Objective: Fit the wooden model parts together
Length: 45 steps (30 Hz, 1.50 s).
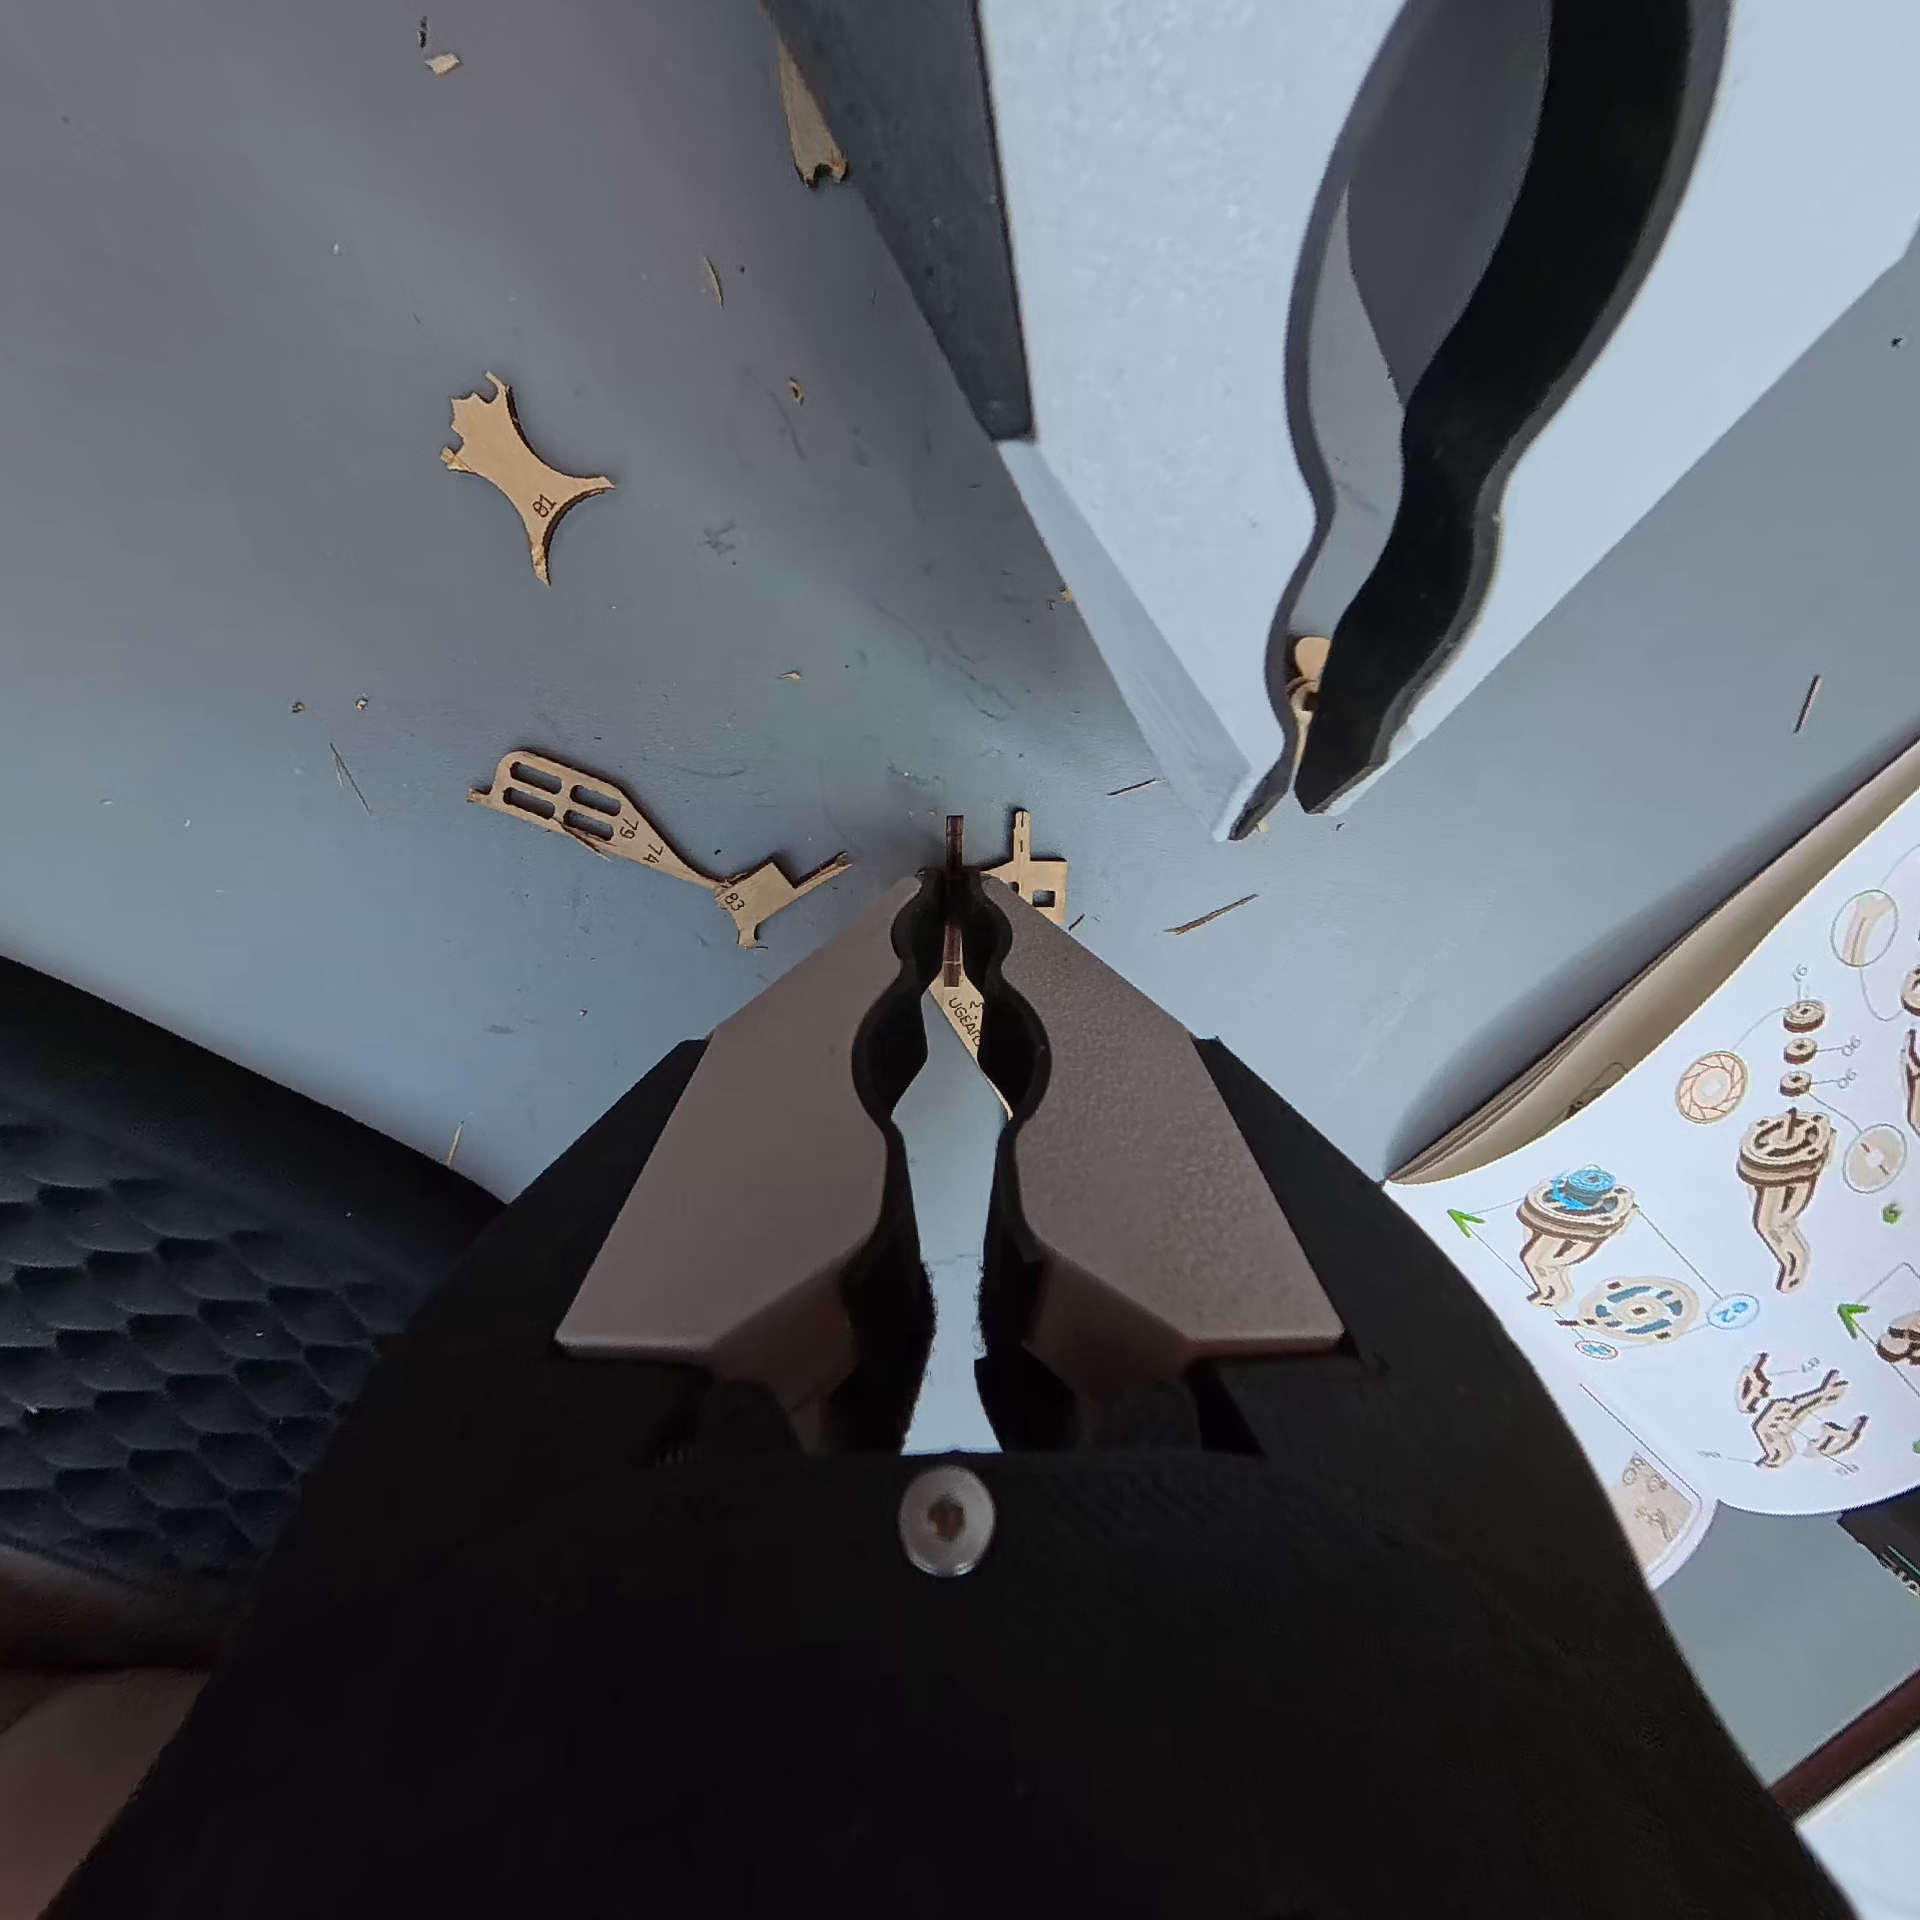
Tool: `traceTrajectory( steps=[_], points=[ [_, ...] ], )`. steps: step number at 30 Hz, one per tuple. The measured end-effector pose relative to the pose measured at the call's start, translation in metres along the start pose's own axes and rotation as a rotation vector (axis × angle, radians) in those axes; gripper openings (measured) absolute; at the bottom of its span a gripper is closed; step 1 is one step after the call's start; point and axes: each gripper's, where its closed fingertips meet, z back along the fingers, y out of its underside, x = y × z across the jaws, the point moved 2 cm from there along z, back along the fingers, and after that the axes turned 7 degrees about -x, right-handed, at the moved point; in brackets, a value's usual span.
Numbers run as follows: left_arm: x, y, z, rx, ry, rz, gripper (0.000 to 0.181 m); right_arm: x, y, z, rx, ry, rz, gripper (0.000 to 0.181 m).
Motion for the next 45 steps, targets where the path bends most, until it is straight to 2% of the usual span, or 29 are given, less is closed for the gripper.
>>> traceTrajectory(
  steps=[4,6,7,11,12,14,17,20,25,33,45],
  points=[
    [0.001,0.000,0.000,-0.002,0.001,0.011,0.008,0.000,-0.002,0.000,-0.031,0.011,0.060,0.004],
    [0.001,-0.001,0.001,-0.007,0.004,0.019,0.009,0.000,-0.007,0.007,-0.076,0.017,0.067,0.022],
    [0.001,-0.001,0.001,-0.011,0.007,0.020,0.008,0.001,-0.010,0.014,-0.105,0.014,0.058,0.023],
    [-0.002,-0.002,0.001,-0.016,0.031,0.028,0.009,-0.004,-0.005,0.038,-0.149,0.043,0.052,0.017],
    [-0.005,-0.002,0.001,-0.019,0.053,0.035,0.009,-0.004,0.000,0.038,-0.137,0.031,0.047,0.008],
    [-0.013,-0.005,0.001,-0.034,0.112,0.059,0.009,-0.005,0.008,0.034,-0.122,0.021,0.048,0.002],
    [-0.025,-0.007,0.001,-0.046,0.204,0.102,0.011,-0.003,0.013,0.025,-0.100,0.023,0.071,0.009],
    [-0.030,-0.006,0.000,-0.040,0.232,0.106,0.012,-0.001,0.013,0.018,-0.097,0.027,0.095,0.016],
    [-0.039,0.003,-0.006,0.020,0.262,0.085,0.013,-0.003,0.010,0.013,-0.146,0.014,0.086,0.012],
    [-0.044,0.021,-0.022,0.131,0.216,-0.013,0.006,-0.003,0.012,0.007,-0.143,-0.012,0.063,0.005],
    [-0.042,0.021,-0.027,0.124,0.201,-0.023,0.001,-0.004,0.014,0.007,-0.155,-0.017,0.028,0.002]
  ],
)
